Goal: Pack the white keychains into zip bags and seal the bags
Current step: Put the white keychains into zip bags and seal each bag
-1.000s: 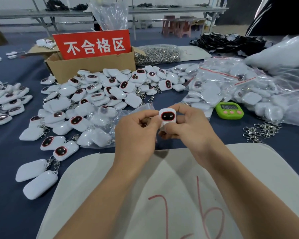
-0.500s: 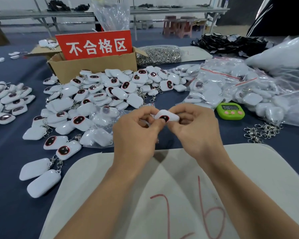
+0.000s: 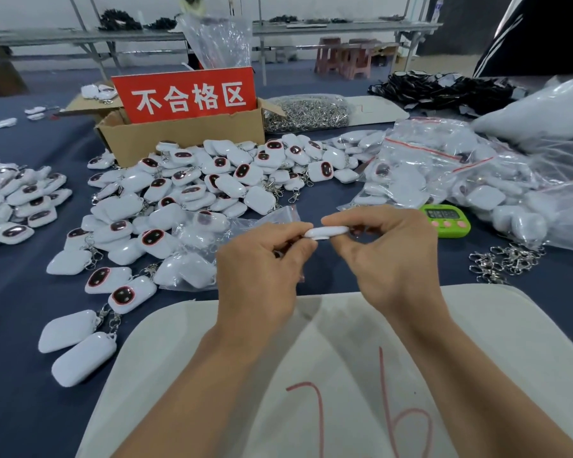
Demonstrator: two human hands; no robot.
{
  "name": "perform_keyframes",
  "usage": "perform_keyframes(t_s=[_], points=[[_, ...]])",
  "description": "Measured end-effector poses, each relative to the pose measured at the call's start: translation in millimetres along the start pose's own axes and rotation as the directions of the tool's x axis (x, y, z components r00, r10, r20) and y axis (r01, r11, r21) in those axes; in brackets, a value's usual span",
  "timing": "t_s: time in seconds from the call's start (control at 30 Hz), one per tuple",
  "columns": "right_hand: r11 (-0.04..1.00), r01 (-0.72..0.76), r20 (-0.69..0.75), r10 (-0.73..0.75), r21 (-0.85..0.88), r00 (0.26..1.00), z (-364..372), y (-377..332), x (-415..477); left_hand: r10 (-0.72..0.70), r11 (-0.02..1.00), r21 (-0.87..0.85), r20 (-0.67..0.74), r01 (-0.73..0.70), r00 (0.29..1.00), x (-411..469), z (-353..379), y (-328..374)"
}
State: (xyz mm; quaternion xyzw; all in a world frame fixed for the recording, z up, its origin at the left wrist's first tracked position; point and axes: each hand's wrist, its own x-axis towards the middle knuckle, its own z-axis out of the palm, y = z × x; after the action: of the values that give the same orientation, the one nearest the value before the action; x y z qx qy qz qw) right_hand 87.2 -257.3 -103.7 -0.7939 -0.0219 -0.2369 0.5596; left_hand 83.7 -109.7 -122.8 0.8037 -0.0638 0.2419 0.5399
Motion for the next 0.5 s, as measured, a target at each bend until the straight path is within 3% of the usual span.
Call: perform_keyframes(t_s=[0.1, 0.27, 0.4, 0.5], points=[[0.995, -0.055, 0.094, 0.048, 0.081, 0.994, -2.9, -1.8, 1.9, 0.075, 0.992, 0.097, -0.005, -0.074, 0.997, -1.9, -1.0, -0.3], [0.907, -0.323, 0.326, 0.229, 0.271, 0.917, -0.5, -3.5, 0.1, 0.278, 0.938, 0.184, 0.102, -0.293, 0.955, -3.3, -2.1, -0.5], [0.899, -0.354, 0.241, 0.295, 0.258, 0.925, -1.6, -2.5, 1.9, 0.139, 0.985, 0.08, 0.171, -0.154, 0.975, -4.6, -1.5, -3.6], [0.904, -0.323, 0.209, 0.27, 0.282, 0.94, -1.0, -5.0, 2.2, 0.1, 0.983, 0.142, 0.139, -0.12, 0.985, -2.4, -2.3, -5.4]])
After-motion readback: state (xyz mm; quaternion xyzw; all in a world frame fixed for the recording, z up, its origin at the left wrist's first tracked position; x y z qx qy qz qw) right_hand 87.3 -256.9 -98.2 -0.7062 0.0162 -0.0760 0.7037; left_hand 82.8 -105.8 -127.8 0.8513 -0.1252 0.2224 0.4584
